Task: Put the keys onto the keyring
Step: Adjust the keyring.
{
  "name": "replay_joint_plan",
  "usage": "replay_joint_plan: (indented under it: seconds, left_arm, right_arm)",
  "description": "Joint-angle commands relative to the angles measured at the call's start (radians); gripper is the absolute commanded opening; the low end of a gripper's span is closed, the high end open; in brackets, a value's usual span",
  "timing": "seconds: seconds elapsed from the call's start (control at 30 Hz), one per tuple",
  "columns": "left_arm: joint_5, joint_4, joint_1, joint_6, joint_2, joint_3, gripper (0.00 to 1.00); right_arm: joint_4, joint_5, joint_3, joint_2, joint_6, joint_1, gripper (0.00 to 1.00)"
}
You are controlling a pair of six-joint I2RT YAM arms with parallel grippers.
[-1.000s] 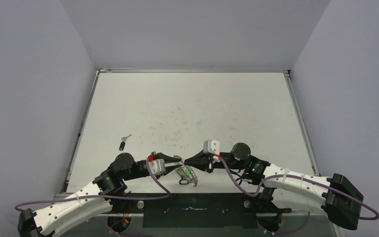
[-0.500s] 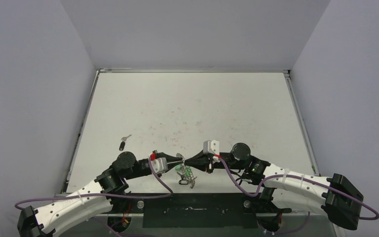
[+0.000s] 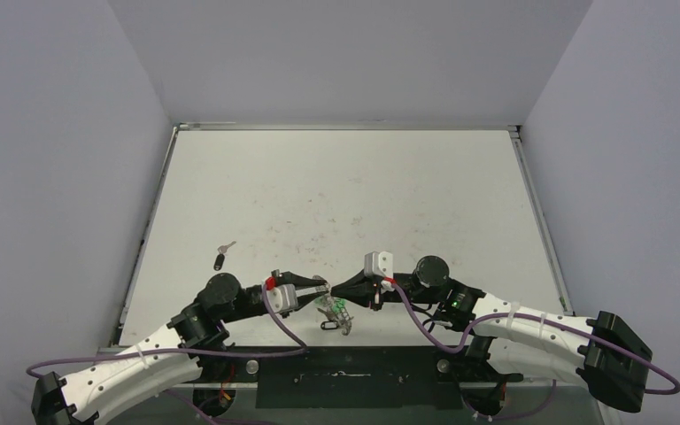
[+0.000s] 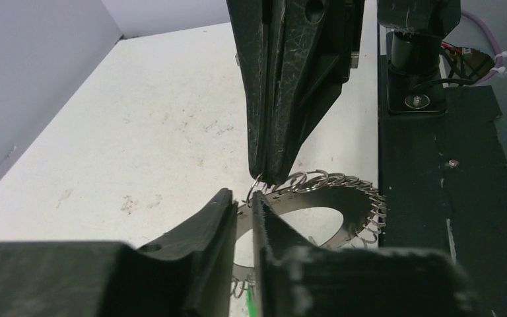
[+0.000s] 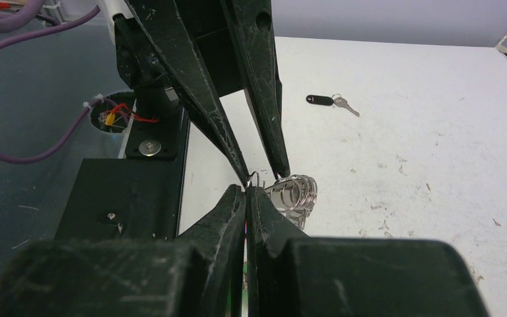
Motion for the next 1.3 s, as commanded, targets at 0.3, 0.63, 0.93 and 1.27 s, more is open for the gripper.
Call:
replay_joint_plan:
  seconds: [0.3,0.63,0.93,1.27]
  left_arm:
    - [0.064,0.030,-0.003,0.020,0.050,0.056,0.24]
    - [0.073,0.042,-0.003,0.014,0.045,0.066,0.00]
    - [0.008,-0.135,-0.003,0.006,0.022,0.138,0.00]
    - [-0.038,-0.455,-0.004,0.021,0.181,0.347,0.00]
  right_arm:
    - [0.059,-0.016,0.050,-0.028,-0.016,-0.003,0.00]
    - [0.051,0.000,0.038,-0.031,-0.023,-0.003,0.00]
    - [-0.021,0.063,0.043,-0.065,-0.063,-0.002,0.19]
    - [-0.170,0.084,0.105,-0.093,-0.155,-0.003,0.47]
